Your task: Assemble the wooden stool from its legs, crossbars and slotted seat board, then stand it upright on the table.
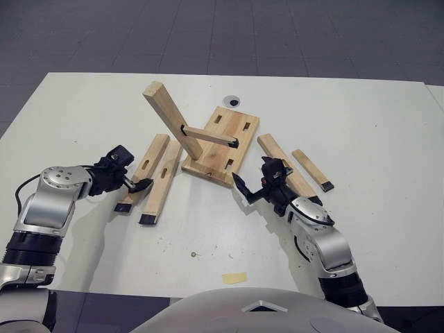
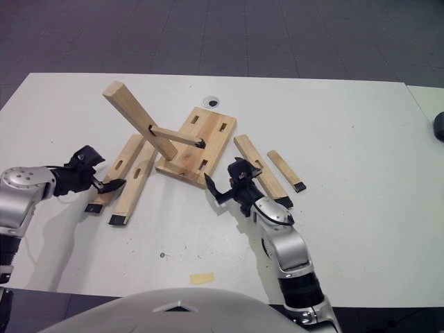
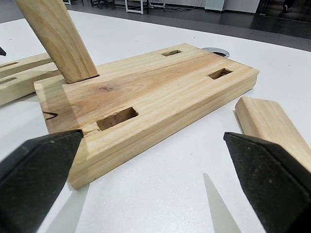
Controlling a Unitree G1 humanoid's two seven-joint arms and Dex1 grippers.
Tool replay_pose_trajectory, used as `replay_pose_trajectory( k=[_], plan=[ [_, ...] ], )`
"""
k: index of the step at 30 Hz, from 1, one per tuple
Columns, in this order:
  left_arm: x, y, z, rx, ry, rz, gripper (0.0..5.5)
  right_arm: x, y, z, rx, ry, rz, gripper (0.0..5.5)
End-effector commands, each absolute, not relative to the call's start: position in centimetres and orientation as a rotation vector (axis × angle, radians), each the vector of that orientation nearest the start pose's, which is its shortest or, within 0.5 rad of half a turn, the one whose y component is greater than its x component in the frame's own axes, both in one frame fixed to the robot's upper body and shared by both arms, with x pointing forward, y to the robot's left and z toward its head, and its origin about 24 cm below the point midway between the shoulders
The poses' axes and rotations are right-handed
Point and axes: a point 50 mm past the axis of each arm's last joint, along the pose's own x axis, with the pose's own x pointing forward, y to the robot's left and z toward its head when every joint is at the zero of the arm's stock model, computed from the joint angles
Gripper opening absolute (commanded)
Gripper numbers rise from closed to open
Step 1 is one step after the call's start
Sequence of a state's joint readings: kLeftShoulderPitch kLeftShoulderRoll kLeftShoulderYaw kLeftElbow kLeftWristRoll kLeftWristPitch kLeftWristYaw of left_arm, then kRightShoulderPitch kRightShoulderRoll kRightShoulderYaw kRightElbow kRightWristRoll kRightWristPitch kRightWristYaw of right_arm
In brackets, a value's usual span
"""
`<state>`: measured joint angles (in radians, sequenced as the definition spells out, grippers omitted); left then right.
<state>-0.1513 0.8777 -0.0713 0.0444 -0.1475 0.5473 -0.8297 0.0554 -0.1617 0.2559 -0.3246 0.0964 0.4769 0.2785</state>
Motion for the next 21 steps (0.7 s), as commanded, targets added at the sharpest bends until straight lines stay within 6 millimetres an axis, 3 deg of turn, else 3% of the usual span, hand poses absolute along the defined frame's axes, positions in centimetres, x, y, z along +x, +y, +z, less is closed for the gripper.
replay_pose_trajectory(
  k=[1, 6, 13, 17, 21],
  plan=[
    [24.2, 29.5, 6.7, 0.531, 0.839, -0.632, 4.1, 22.3, -9.8, 4.9, -0.056, 0.261, 0.541, 5.4],
    [22.7, 30.2, 6.0, 0.529, 0.955, -0.749, 3.23, 22.2, -9.7, 5.0, -0.044, 0.252, 0.533, 5.4],
    [22.5, 31.1, 4.9, 0.566, 1.005, -0.741, 2.33, 22.2, -9.7, 5.1, -0.039, 0.248, 0.513, 5.4],
    [25.1, 30.2, 5.7, 0.545, 0.843, -0.613, 2.12, 22.3, -10.0, 5.2, -0.037, 0.246, 0.487, 5.4],
    [29.0, 28.3, 8.8, 0.46, 0.529, -0.433, 2.11, 23.4, -11.5, 6.0, -0.044, 0.203, 0.432, 5.4]
  ],
)
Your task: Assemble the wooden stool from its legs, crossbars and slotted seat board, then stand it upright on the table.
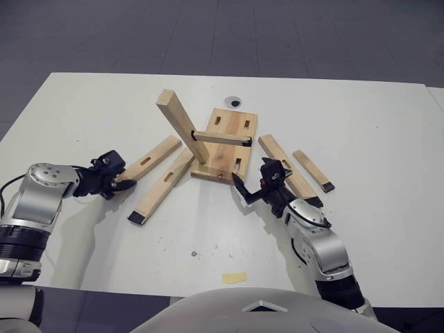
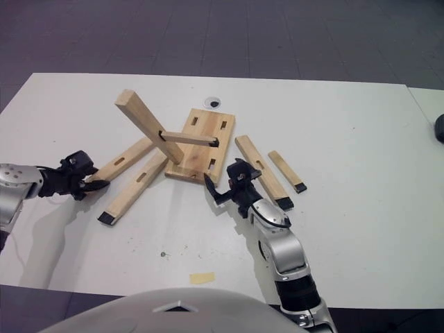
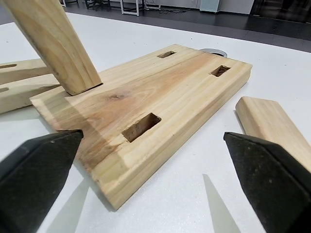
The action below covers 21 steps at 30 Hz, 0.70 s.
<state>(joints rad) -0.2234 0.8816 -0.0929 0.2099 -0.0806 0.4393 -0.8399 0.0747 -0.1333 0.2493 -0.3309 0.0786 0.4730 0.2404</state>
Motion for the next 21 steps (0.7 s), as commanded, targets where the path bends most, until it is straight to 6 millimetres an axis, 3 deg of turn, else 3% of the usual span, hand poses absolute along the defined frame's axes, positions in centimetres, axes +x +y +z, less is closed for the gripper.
replay_pose_trajectory(
  k=[1, 4, 8, 11, 13, 16, 21],
  plan=[
    [29.7, 27.7, 9.5, 0.431, 0.468, -0.409, 2.09, 23.7, -12.1, 6.4, -0.047, 0.189, 0.411, 5.4],
    [31.4, 25.1, 12.3, 0.346, 0.264, -0.397, 2.06, 25.5, -14.8, 8.7, -0.041, 0.099, 0.324, 5.4],
    [32.6, 21.6, 15.0, 0.264, 0.092, -0.437, 2.06, 27.3, -17.9, 15.4, 0.047, -0.115, 0.3, 5.4],
    [32.5, 18.7, 15.9, 0.265, 0.031, -0.538, 2.06, 27.4, -18.2, 20.8, 0.227, -0.284, 0.413, 5.4],
    [31.9, 17.1, 16.3, 0.278, 0.004, -0.614, 2.06, 27.2, -17.4, 23.0, 0.379, -0.348, 0.55, 5.4],
    [31.2, 15.2, 16.9, 0.258, -0.028, -0.701, 2.06, 27.2, -16.7, 23.4, 0.575, -0.343, 0.661, 5.4],
    [30.4, 13.5, 17.2, 0.182, -0.021, -0.781, 2.06, 28.5, -17.1, 20.8, 0.83, -0.221, 0.591, 5.4]
  ],
)
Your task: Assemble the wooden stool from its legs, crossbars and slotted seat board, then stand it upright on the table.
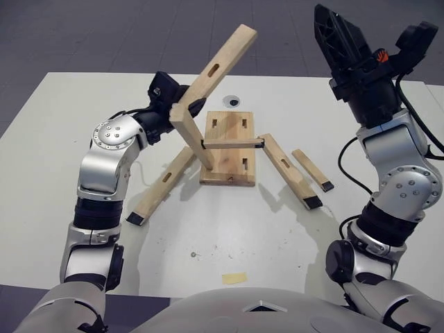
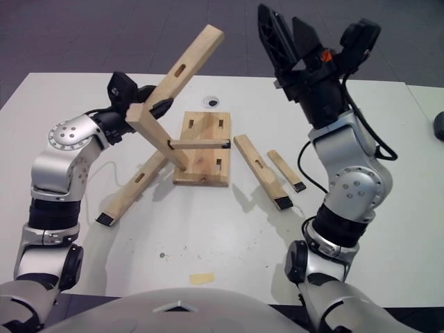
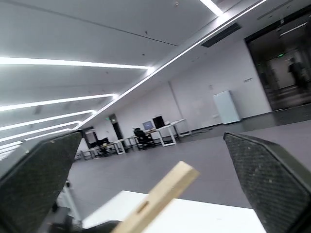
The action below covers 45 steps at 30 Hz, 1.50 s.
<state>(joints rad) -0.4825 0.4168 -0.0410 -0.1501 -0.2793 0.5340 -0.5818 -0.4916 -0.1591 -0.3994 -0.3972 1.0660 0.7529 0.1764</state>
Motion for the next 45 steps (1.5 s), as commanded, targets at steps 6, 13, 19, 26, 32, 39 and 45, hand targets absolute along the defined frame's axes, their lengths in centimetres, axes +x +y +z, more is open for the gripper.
replay_pose_trajectory(
  k=[6, 13, 19, 26, 32, 39, 45],
  plan=[
    [29.2, 12.2, 17.1, 0.163, -0.02, -0.89, 2.06, 29.6, -16.8, 20.0, 0.965, -0.165, 0.582, 5.4],
    [28.3, 10.5, 17.1, 0.15, -0.023, -0.946, 2.06, 30.3, -14.8, 20.0, 0.958, -0.085, 0.64, 5.4],
    [28.2, 10.2, 17.3, 0.14, -0.029, -0.943, 2.06, 30.8, -14.6, 19.1, 0.993, -0.041, 0.595, 4.92],
    [28.2, 10.3, 17.0, 0.153, -0.018, -0.944, 2.06, 30.5, -14.7, 19.4, 1.03, -0.05, 0.612, 3.73],
    [27.8, 10.8, 16.4, 0.192, 0.015, -0.972, 2.06, 30.2, -14.7, 19.0, 1.045, 0.004, 0.592, 2.74],
    [27.5, 11.6, 16.2, 0.24, 0.032, -0.992, 2.06, 30.0, -14.5, 19.0, 1.073, 0.031, 0.587, 1.66],
    [27.8, 11.5, 16.2, 0.248, 0.022, -0.981, 2.06, 29.6, -14.3, 18.7, 1.08, 0.041, 0.583, 1.02]
  ],
)
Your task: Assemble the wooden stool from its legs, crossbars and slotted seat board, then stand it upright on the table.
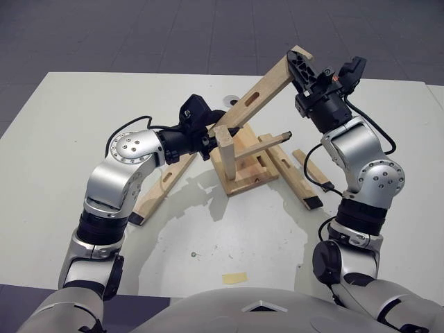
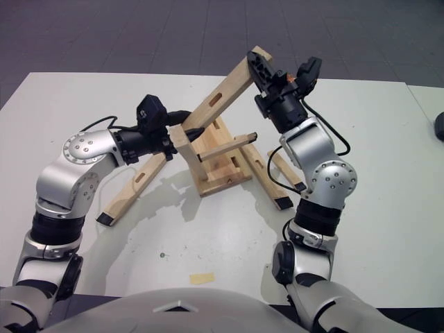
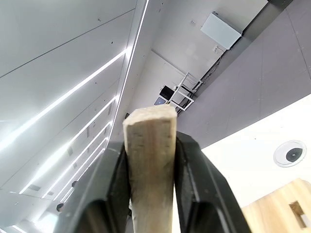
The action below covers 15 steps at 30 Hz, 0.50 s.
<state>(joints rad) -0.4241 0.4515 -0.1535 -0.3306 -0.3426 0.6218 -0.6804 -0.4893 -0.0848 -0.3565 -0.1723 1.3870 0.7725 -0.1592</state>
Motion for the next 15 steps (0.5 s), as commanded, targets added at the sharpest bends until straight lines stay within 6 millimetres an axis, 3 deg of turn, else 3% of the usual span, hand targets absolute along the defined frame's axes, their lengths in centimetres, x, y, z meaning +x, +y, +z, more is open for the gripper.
replay_pose_trajectory(
  k=[1, 4, 7, 11, 15],
  plan=[
    [27.8, 11.5, 16.2, 0.247, 0.021, -0.98, 2.06, 29.5, -14.3, 18.7, 1.081, 0.041, 0.582, 1.02],
    [28.0, 11.6, 16.1, 0.252, 0.023, -0.965, 2.06, 29.4, -14.4, 18.7, 1.072, 0.03, 0.584, 1.02],
    [28.7, 12.3, 16.6, 0.243, 0.021, -0.933, 2.7, 29.6, -15.5, 19.2, 1.06, -0.053, 0.529, 1.02],
    [30.1, 14.0, 19.0, 0.17, -0.062, -0.844, 3.3, 29.9, -17.6, 20.5, 1.049, -0.201, 0.406, 1.02],
    [31.1, 16.2, 22.0, -0.014, -0.139, -0.787, 3.97, 29.4, -20.3, 21.4, 0.99, -0.338, 0.255, 1.02]
  ],
)
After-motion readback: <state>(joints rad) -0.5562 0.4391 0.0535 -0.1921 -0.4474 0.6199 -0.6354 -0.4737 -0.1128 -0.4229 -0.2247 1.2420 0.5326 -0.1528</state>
